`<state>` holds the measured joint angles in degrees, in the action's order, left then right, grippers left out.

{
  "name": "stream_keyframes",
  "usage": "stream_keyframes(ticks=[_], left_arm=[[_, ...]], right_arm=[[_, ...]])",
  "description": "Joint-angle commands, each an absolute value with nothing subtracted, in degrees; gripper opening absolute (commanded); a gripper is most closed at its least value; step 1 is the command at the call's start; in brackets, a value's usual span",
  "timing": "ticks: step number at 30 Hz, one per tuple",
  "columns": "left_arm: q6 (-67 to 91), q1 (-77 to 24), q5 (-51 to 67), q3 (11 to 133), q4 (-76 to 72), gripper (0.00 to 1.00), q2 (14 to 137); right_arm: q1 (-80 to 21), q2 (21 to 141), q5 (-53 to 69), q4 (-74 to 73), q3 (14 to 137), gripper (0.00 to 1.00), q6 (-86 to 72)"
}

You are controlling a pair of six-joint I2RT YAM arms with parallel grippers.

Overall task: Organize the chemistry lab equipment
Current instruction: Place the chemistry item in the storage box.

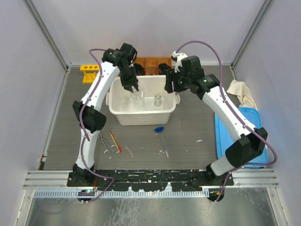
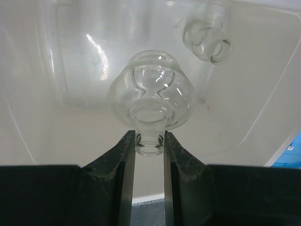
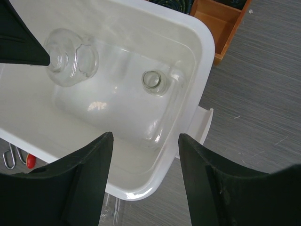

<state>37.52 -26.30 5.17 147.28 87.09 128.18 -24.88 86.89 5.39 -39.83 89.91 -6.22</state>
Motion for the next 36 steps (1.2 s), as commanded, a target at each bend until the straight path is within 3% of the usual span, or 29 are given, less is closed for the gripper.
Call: stream_keyframes(ticks=[1, 36], left_arm=[[36.1, -27.4, 3.3, 147.4, 83.7, 0.0, 128.8], [36.1, -29.4, 3.5, 147.0, 80.1, 0.0, 139.1]], right_arm=[[-24.6, 87.2, 4.4, -37.0, 91.7, 0.63, -6.9], [-24.5, 89.2, 3.0, -36.9, 91.7, 0.63, -6.3]])
